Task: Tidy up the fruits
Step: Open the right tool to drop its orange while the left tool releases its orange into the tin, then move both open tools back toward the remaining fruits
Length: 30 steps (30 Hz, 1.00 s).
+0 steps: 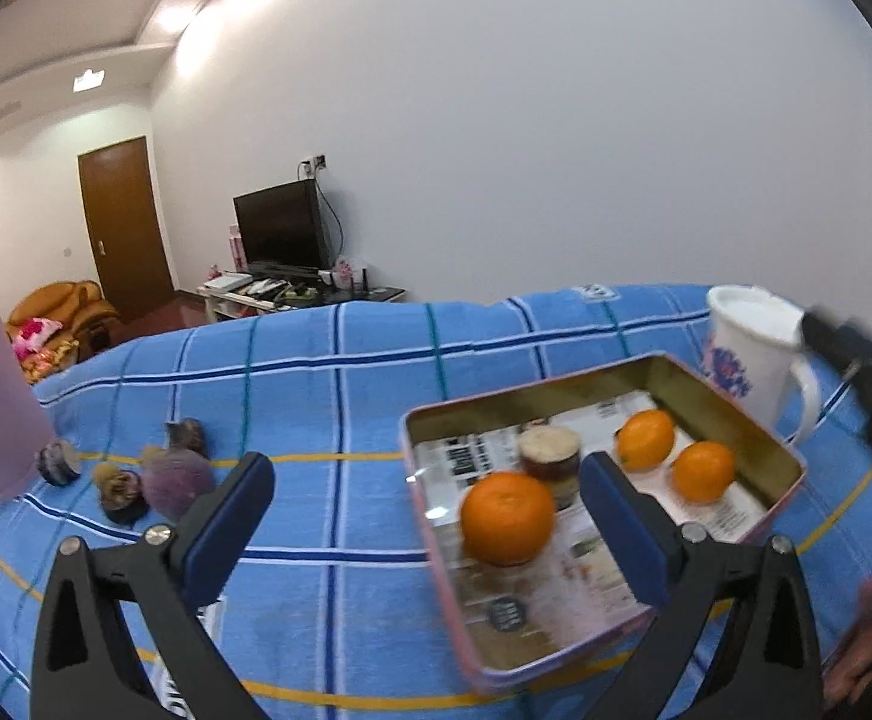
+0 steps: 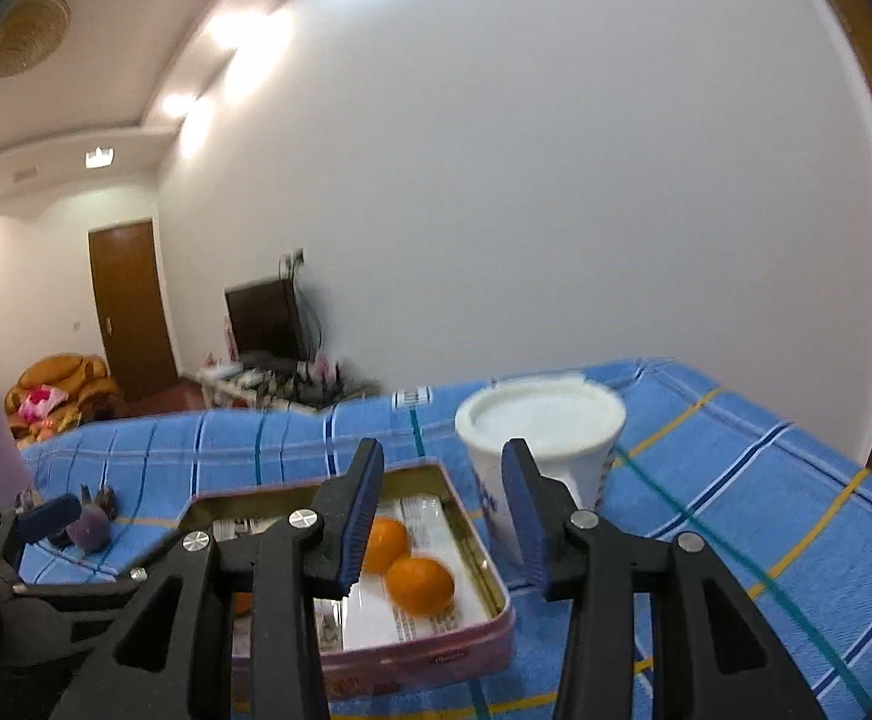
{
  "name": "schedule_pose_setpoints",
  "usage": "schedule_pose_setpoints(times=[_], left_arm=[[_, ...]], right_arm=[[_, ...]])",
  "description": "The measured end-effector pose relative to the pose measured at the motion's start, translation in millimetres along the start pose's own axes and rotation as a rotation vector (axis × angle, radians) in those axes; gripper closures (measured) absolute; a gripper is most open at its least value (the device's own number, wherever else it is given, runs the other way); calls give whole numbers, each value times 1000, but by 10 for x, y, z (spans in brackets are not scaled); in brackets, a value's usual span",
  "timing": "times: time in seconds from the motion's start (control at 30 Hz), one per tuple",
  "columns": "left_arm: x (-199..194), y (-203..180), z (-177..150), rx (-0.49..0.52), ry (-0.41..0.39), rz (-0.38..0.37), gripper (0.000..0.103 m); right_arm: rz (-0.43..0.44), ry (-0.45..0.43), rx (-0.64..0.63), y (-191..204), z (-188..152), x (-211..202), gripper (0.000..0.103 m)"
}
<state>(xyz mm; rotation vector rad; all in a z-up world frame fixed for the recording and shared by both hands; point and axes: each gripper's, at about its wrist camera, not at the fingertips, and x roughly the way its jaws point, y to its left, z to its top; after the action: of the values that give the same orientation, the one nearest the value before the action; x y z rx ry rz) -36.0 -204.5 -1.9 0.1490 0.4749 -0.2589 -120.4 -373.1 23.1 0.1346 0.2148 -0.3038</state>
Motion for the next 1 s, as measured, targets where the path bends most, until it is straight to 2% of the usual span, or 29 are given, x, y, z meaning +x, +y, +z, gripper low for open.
schedule_pose_setpoints(times=[0.03, 0.1, 0.13, 0.3, 0.4, 0.53, 0.77, 1.0], left_arm=[[-5, 30, -4, 1, -3, 11, 0], [-33, 104, -12, -3, -18, 29, 0], [-49, 142, -20, -4, -24, 36, 0], [-111, 346, -77, -2, -31, 52, 0], [-179, 483, -109, 21, -55, 80, 0], [-245, 660, -164, 60, -68, 86, 0], [-258, 1029, -200, 88, -84, 131, 0], [-172, 1466, -190, 34, -71, 187, 0]], right_arm=[[2, -33, 0, 6, 9, -55, 52], [16, -67, -3, 25, 23, -112, 16], [34, -73, -1, 39, 22, -127, 14], [65, 6, -37, 214, -12, -50, 14], [48, 59, -86, 343, -58, 4, 14], [42, 26, -147, 447, -91, -105, 14], [17, 57, -128, 411, -102, -57, 14], [-31, 47, -76, 462, -101, -85, 14]])
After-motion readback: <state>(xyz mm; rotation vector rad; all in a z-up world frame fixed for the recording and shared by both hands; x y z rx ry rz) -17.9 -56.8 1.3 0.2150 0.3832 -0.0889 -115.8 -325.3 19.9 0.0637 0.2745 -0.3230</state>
